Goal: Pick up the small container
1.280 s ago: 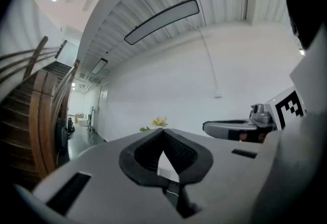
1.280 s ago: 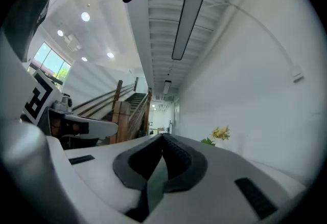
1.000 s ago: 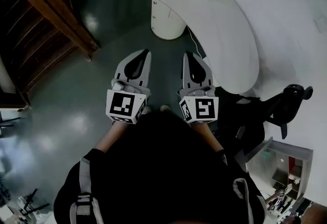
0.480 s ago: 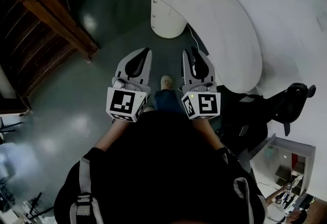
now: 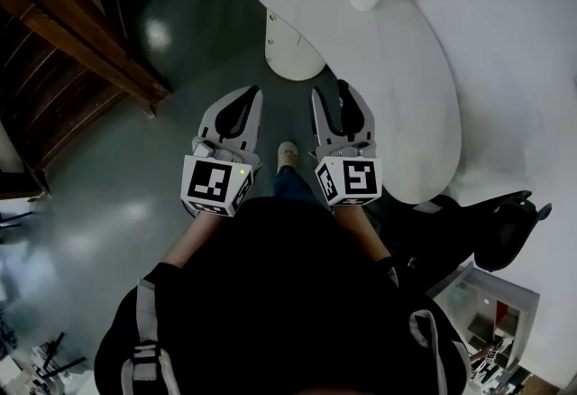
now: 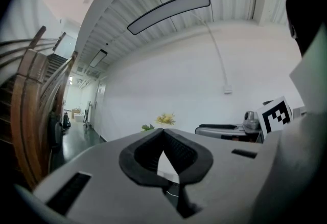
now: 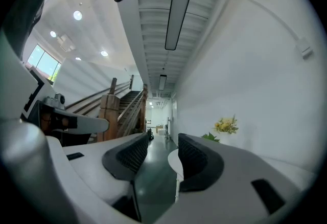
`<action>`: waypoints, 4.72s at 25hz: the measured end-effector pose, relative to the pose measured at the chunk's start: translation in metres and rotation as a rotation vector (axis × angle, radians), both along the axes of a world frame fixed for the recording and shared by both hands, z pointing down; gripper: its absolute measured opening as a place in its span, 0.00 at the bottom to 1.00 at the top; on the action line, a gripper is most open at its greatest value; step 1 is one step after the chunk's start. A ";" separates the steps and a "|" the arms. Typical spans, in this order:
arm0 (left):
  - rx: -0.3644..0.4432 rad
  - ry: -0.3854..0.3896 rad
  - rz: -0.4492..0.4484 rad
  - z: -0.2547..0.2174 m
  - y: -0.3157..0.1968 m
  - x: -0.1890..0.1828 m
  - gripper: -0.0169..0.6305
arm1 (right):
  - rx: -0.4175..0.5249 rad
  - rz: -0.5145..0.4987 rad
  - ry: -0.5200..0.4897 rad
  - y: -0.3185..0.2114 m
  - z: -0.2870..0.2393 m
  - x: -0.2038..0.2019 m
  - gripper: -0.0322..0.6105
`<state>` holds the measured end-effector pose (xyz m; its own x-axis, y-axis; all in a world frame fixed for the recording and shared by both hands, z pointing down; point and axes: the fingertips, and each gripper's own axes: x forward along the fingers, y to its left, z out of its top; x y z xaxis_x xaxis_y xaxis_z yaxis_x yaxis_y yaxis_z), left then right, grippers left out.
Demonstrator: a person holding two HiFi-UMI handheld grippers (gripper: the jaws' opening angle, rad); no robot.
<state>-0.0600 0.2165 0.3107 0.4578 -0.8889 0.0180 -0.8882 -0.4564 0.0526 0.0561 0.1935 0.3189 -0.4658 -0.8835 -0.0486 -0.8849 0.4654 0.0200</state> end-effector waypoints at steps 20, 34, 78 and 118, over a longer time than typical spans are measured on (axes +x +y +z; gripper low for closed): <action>-0.036 -0.007 -0.143 0.003 -0.160 0.039 0.04 | -0.102 -0.150 0.037 -0.185 0.041 0.034 0.43; -0.056 -0.028 -0.171 0.016 -0.208 0.028 0.04 | -0.148 -0.169 0.039 -0.235 0.062 0.027 0.44; -0.250 -0.089 0.342 0.104 -0.458 0.004 0.04 | -0.333 0.120 0.153 -0.433 0.155 -0.041 0.52; -0.393 -0.124 0.282 0.196 -0.482 0.036 0.04 | -0.408 0.058 0.161 -0.501 0.268 -0.031 0.57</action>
